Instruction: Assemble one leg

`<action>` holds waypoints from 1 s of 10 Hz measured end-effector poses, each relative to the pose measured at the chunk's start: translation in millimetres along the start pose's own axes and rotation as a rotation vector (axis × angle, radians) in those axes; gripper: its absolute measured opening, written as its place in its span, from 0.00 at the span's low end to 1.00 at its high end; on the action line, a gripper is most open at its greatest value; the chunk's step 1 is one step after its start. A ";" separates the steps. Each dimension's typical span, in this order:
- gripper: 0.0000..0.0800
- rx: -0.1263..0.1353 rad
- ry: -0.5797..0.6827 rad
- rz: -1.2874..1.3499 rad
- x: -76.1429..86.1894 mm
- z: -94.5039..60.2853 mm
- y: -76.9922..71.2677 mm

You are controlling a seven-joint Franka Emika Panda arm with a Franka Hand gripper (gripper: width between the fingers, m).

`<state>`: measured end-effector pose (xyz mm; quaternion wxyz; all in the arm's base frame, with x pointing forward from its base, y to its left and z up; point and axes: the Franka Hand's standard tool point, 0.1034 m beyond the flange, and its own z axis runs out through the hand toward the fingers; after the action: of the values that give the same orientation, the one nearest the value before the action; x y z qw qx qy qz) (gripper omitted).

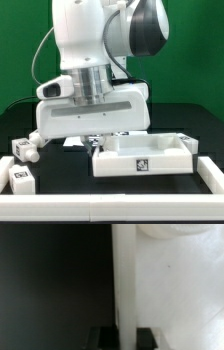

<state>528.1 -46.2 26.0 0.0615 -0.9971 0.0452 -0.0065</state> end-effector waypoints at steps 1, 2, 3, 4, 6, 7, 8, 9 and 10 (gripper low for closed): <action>0.07 -0.002 0.003 -0.003 14.7 7.6 -4.5; 0.07 -0.002 0.006 0.018 24.6 15.5 -11.4; 0.07 -0.003 0.015 0.029 32.6 18.5 -21.1; 0.07 -0.018 0.029 0.017 39.8 18.9 -24.6; 0.07 -0.042 0.047 0.050 54.6 19.1 -27.6; 0.07 -0.063 0.053 0.036 59.1 18.9 -29.0; 0.08 -0.071 0.045 0.047 59.1 18.7 -29.0; 0.08 -0.077 0.038 0.045 59.3 18.2 -29.9; 0.08 -0.106 0.035 0.021 59.0 17.7 -28.8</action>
Offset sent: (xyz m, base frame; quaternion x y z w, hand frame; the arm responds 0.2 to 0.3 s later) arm 0.0332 0.0207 -0.0118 -0.0552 0.0177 0.0048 0.9983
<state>589.7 -20.9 12.4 0.0076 -0.9981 0.0570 -0.0209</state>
